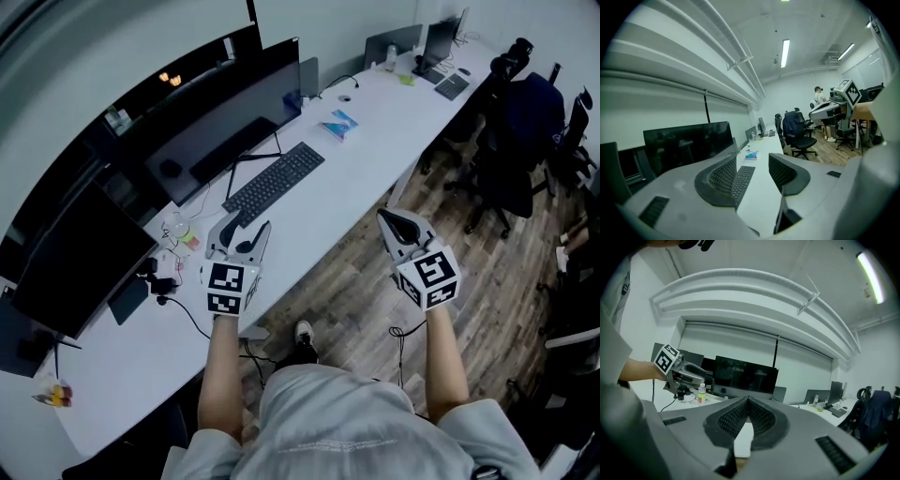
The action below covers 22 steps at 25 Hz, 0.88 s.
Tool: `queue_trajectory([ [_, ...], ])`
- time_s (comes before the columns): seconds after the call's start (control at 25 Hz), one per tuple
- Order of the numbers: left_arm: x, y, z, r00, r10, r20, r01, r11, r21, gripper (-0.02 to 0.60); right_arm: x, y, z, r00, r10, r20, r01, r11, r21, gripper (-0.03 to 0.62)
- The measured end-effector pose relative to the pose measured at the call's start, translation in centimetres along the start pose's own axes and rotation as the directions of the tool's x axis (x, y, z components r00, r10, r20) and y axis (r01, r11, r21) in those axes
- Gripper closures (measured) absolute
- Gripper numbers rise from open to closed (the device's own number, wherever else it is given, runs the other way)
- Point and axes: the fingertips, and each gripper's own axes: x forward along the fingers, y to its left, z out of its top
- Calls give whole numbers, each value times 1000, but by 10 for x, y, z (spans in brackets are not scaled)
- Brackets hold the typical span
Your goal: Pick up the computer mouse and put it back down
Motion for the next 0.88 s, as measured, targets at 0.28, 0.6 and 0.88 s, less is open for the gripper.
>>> queue_trajectory([
  [0.28,27,66,-34,999,16,-42,-18,999,-46,370,83,16,9,998,59,-36,-58,998,14,594],
  [0.6,39,113,-85,993,25,-112,-39,991,-126,370,156,42,1,988,123,-96,-122,992,20,594],
  [0.88,49,129,-132,983,43,-180,-81,975,-207,370,203,58,-13,969,208,-131,-206,978,32,593],
])
